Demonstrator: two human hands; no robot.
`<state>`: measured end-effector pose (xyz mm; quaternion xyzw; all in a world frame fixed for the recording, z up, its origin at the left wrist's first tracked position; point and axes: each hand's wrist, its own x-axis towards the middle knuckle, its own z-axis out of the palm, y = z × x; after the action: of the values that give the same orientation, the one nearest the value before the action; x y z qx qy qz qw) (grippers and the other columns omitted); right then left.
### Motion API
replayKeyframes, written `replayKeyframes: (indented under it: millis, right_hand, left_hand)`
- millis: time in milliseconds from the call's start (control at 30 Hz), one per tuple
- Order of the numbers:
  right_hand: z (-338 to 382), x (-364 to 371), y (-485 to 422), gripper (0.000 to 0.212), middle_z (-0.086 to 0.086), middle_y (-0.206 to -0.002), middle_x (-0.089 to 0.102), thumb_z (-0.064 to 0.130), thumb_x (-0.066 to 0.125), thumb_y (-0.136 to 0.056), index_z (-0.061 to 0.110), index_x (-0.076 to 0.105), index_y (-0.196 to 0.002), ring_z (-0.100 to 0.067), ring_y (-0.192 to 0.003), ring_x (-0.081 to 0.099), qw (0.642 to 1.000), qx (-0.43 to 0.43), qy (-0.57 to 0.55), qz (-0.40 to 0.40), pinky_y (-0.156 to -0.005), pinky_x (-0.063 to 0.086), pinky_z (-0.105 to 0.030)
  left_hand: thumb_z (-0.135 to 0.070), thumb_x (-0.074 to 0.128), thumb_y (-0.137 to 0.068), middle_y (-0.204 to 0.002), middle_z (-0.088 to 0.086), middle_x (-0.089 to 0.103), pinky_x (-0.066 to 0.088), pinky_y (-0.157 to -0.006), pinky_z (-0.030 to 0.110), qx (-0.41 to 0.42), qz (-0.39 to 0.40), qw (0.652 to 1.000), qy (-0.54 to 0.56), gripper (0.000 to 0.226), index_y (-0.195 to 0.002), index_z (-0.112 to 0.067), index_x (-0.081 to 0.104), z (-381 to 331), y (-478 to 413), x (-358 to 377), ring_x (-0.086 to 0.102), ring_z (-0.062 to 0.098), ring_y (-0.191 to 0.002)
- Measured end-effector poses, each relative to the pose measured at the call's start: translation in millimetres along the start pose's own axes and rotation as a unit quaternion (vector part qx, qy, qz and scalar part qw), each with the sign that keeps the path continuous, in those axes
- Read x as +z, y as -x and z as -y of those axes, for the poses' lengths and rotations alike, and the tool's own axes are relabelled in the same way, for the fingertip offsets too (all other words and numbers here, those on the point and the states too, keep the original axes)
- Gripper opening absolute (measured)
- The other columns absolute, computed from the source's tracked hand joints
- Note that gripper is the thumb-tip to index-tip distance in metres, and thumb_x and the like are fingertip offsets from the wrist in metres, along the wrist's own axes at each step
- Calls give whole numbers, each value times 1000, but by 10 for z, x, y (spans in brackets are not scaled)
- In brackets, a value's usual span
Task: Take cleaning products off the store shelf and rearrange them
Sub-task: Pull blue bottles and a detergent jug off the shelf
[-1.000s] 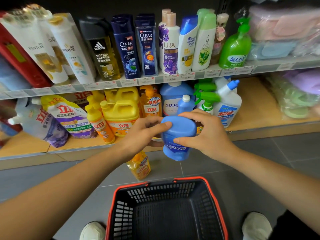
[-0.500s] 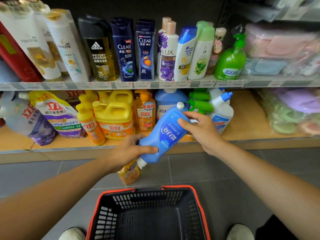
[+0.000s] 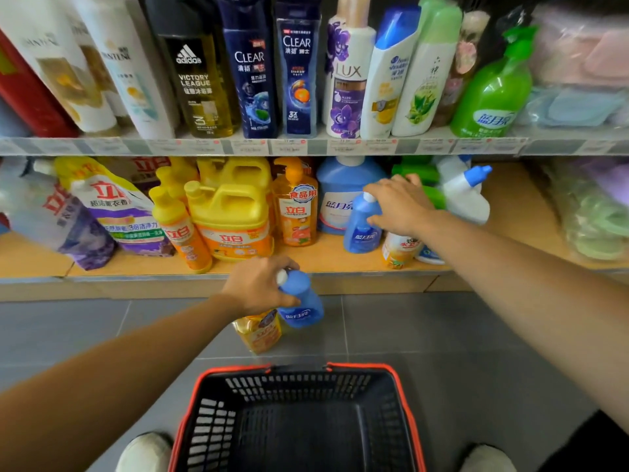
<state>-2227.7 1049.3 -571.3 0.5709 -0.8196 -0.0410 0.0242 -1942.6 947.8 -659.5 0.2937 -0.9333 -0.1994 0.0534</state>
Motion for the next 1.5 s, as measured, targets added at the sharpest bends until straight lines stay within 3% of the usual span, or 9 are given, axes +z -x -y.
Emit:
replayKeyframes:
  millis: [133,233,400,667,800,967,1067,1367,1500]
  right_hand:
    - [-56,93,-141,62,-8,-134,57,43,76,-83,20,52,-135,-31,-120,52,1000,15,-8,-1,-93,35,-40]
    - [-56,139,-196,51,-11,-121,65,40,79,-81,17,58,-121,-32,-112,57,1000,19,11,-18,-87,36,-38]
    - [-34,163,-240,46,-10,-111,67,44,82,-76,21,69,-112,-32,-108,58,999,25,17,-33,-84,35,-38]
    - [-64,111,-117,34,-1,-101,67,52,75,-81,26,74,-103,-25,-106,52,998,-19,-3,-56,-100,24,-42]
    - [-20,39,34,31,0,-94,59,44,76,-82,21,74,-103,-27,-96,50,992,-41,-92,-76,-91,27,-39]
    - [57,-216,246,28,-7,-92,54,15,82,-80,8,75,-106,-31,-89,61,942,-51,-327,-52,-84,48,-41]
    - [117,-377,415,23,-5,-90,65,8,82,-81,4,75,-102,-21,-83,66,909,-46,-412,-40,-83,53,-39]
    - [358,-638,1148,23,1,-95,71,-2,73,-87,7,71,-108,5,-81,63,782,-10,-620,-60,-76,55,-20]
    - [436,-678,1431,25,7,-95,70,3,71,-90,14,72,-113,1,-74,55,795,5,-603,-72,-73,50,-18]
  left_hand:
    - [-69,79,-62,-97,-11,75,42,-64,27,17,3,999,-46,63,-116,-40,67,126,-63,330,67,16,-86]
    - [-67,76,-70,-110,-7,74,41,-83,30,40,38,995,-80,63,-125,-38,62,188,-89,572,66,21,-100]
    - [-65,60,-85,-122,1,70,43,-90,36,56,195,959,-199,55,-132,-37,55,232,-156,777,64,27,-112]
    - [-63,66,-82,-113,-11,71,44,-77,32,50,200,964,-168,43,-118,-39,63,277,-157,749,64,19,-106]
    - [-60,68,-84,-114,-16,71,52,-81,30,6,191,981,-43,49,-126,-36,64,173,-222,519,66,10,-102]
    - [-49,79,-82,-136,-9,57,53,-95,37,-25,41,985,164,83,-152,-26,40,-215,-330,-39,60,14,-112]
    - [-39,85,-78,-144,-2,55,48,-108,41,2,69,966,248,86,-150,-19,43,-474,-295,-338,56,16,-125]
    - [-33,86,-79,-112,3,73,58,-90,49,62,167,950,257,51,-121,-15,64,-899,259,-952,70,21,-104]
    - [-46,84,-77,-92,3,71,55,-77,48,67,130,982,122,43,-104,-17,66,-1011,467,-1098,67,26,-86]
